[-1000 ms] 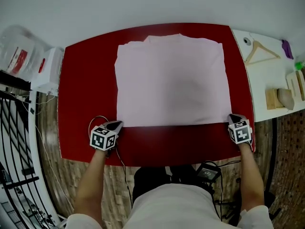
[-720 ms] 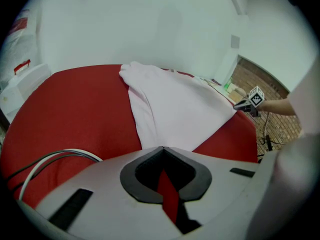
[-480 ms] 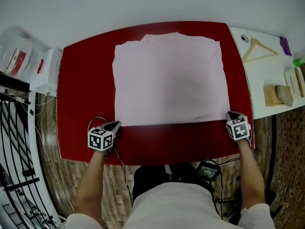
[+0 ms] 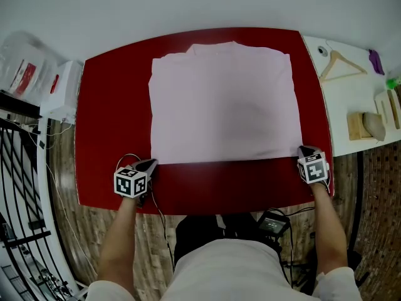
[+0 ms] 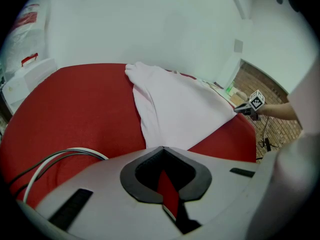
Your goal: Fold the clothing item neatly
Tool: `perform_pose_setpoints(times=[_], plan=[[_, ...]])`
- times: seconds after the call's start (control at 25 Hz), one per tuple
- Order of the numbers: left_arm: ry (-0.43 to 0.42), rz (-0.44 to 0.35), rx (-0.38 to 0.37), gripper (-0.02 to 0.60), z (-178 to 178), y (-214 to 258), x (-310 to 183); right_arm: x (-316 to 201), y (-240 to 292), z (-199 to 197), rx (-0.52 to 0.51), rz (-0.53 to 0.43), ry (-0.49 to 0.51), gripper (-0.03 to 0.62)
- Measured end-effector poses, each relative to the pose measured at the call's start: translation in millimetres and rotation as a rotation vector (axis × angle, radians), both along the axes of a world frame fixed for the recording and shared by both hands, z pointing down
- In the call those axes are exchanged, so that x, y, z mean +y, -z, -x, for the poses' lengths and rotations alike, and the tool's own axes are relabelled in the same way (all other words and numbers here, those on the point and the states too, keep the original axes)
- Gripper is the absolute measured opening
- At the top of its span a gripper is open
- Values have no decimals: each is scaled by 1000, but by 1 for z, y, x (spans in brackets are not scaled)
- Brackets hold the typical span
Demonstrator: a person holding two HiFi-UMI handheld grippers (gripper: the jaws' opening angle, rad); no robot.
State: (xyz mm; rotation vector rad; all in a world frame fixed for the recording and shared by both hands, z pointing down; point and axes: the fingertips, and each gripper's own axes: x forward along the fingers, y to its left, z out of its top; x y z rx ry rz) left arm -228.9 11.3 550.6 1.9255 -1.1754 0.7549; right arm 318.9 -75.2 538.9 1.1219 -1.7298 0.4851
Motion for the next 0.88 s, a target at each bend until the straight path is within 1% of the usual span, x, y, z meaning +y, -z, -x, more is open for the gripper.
perform_pose_setpoints(times=[0.12, 0.24, 0.32, 0.44, 0.52, 0.64, 0.76, 0.88], plan=[[8, -1, -1, 5, 0, 0, 2, 1, 0, 0, 1, -4, 5, 14], [26, -9, 10, 5, 1, 0, 1, 1, 0, 2, -14, -30, 16, 14], [48, -24, 10, 5, 3, 3, -1, 1, 0, 5, -25, -55, 39, 14], [94, -52, 4, 6, 7, 9, 0, 2, 1, 9, 1, -64, 92, 14], [125, -65, 4, 6, 10, 13, 5, 2, 0, 10, 9, -55, 112, 15], [170, -87, 23, 6, 10, 23, 11, 0, -2, 9, -23, -34, 104, 14], [190, -119, 59, 6, -1, 35, 16, -1, -6, 5, -54, 19, 57, 14], [202, -160, 112, 5, -18, 51, 18, -1, -7, 6, -40, 52, 48, 14]])
